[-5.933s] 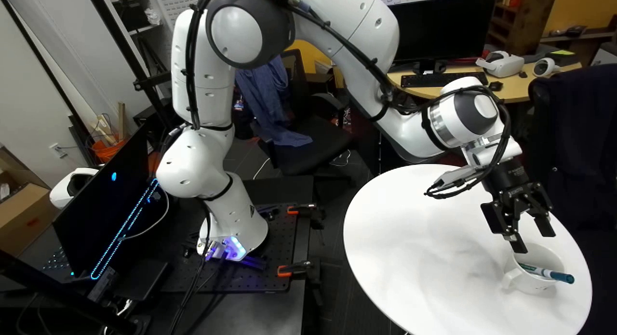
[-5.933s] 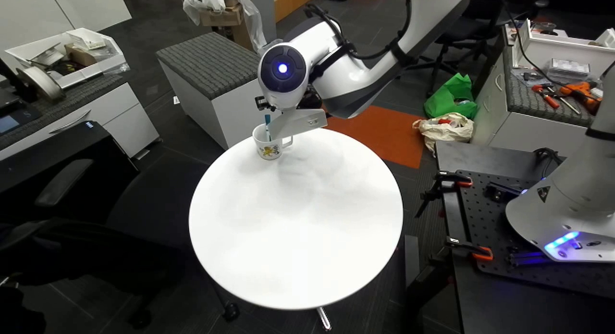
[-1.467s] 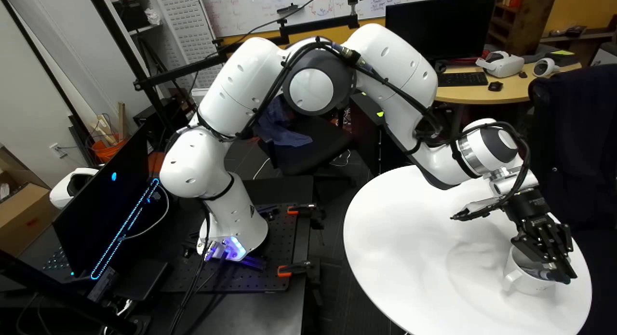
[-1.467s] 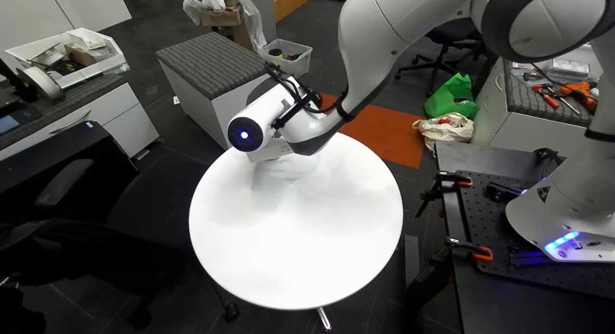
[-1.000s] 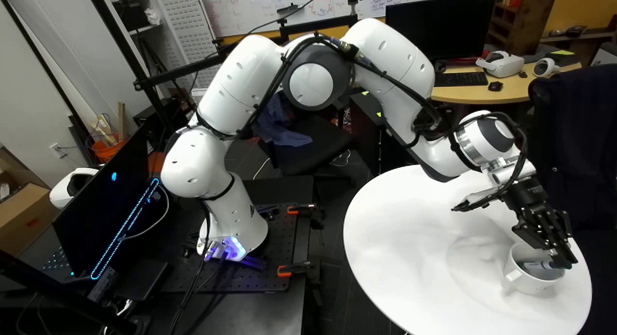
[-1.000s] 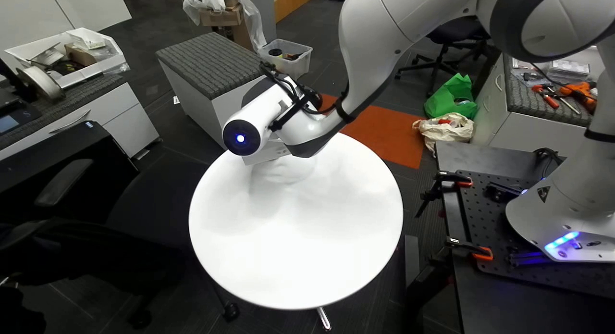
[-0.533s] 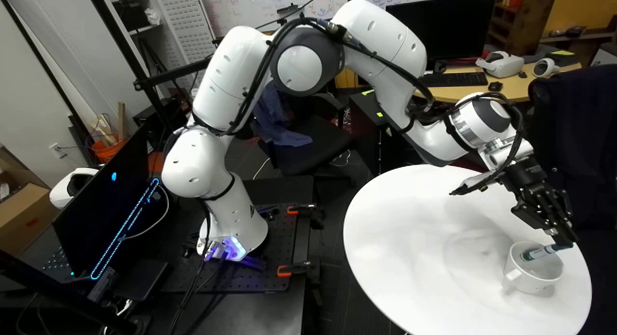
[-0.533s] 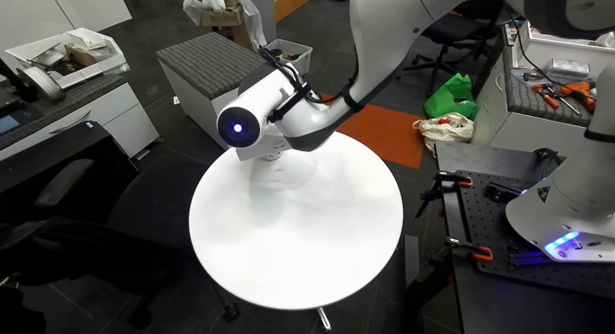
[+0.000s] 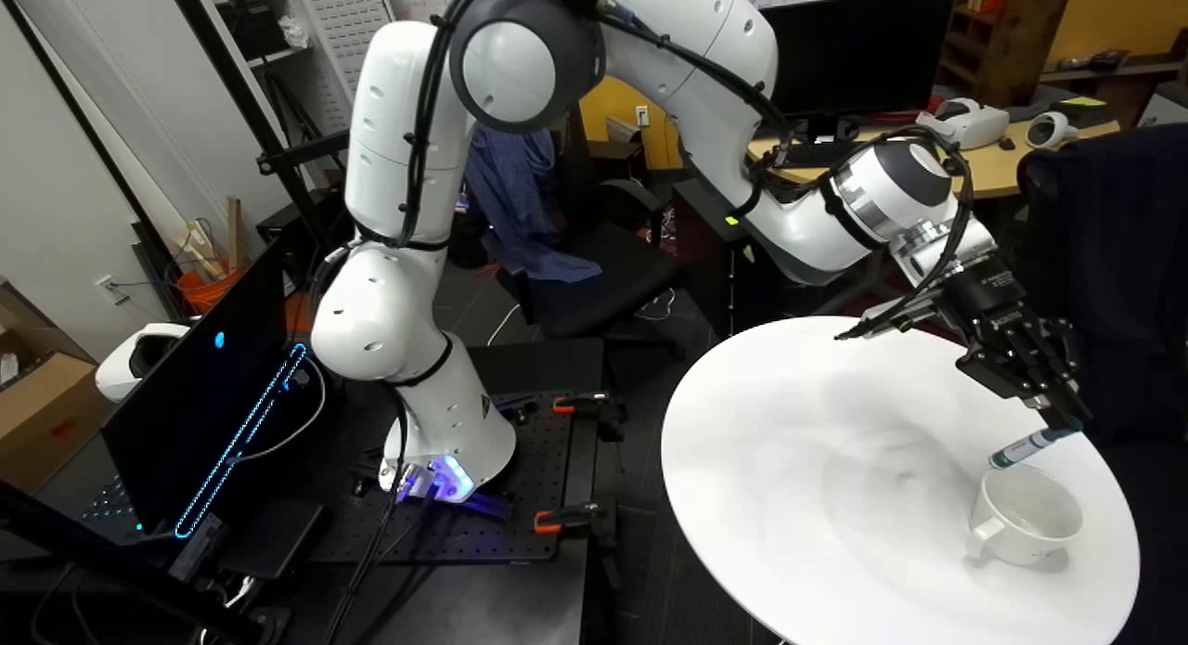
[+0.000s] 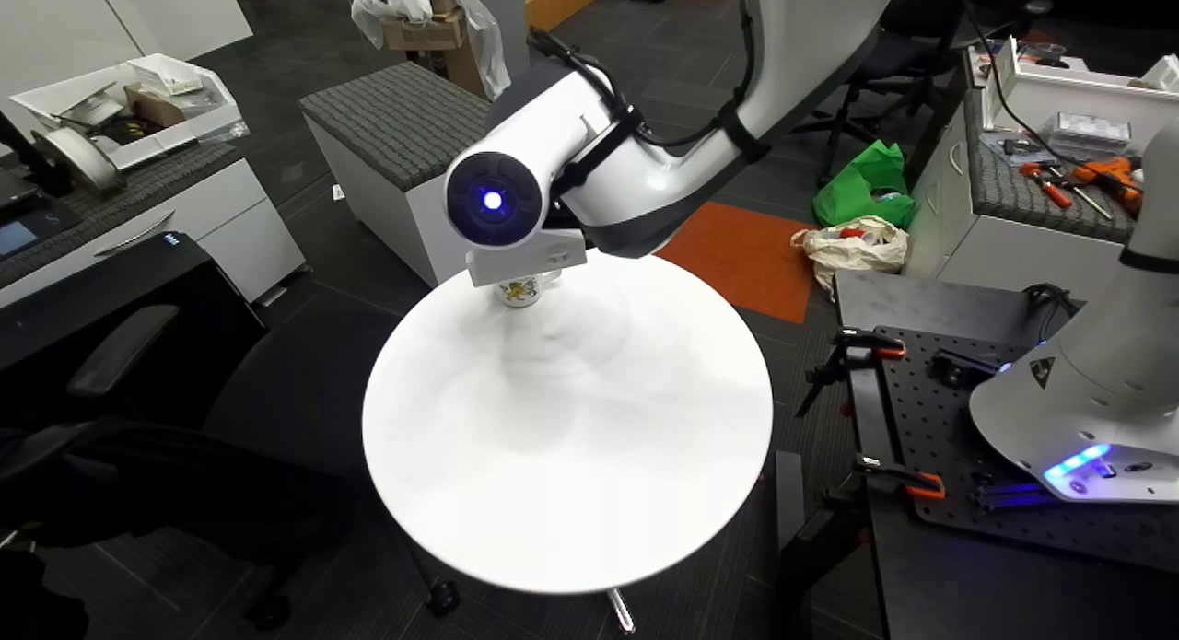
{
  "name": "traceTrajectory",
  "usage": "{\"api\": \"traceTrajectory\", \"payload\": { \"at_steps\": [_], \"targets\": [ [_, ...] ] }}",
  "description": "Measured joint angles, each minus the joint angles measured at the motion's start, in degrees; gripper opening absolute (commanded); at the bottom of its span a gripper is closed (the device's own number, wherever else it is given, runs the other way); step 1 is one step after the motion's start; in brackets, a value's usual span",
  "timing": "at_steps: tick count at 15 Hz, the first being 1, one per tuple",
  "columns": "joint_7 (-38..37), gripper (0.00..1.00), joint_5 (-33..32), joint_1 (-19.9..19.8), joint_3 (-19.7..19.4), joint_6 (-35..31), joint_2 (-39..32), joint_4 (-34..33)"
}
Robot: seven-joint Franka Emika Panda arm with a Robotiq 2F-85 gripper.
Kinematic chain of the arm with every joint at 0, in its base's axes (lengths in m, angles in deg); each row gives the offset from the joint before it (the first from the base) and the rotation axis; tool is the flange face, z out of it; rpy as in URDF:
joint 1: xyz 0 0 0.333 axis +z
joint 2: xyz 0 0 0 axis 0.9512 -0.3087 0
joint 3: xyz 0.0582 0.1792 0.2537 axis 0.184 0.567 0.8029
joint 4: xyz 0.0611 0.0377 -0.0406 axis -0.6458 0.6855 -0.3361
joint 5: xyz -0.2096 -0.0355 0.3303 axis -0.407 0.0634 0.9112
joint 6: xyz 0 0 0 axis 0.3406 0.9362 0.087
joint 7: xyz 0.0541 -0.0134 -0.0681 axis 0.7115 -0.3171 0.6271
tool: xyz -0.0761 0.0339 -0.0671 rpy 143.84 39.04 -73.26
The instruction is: Remove the marker from the cup and put it on the table
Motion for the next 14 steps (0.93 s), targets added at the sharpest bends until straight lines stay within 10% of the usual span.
{"api": "traceTrajectory", "payload": {
  "at_steps": [14],
  "targets": [
    [5.2, 0.05, -2.1, -1.1, 5.0, -13.9, 8.6, 10.3]
  ]
}}
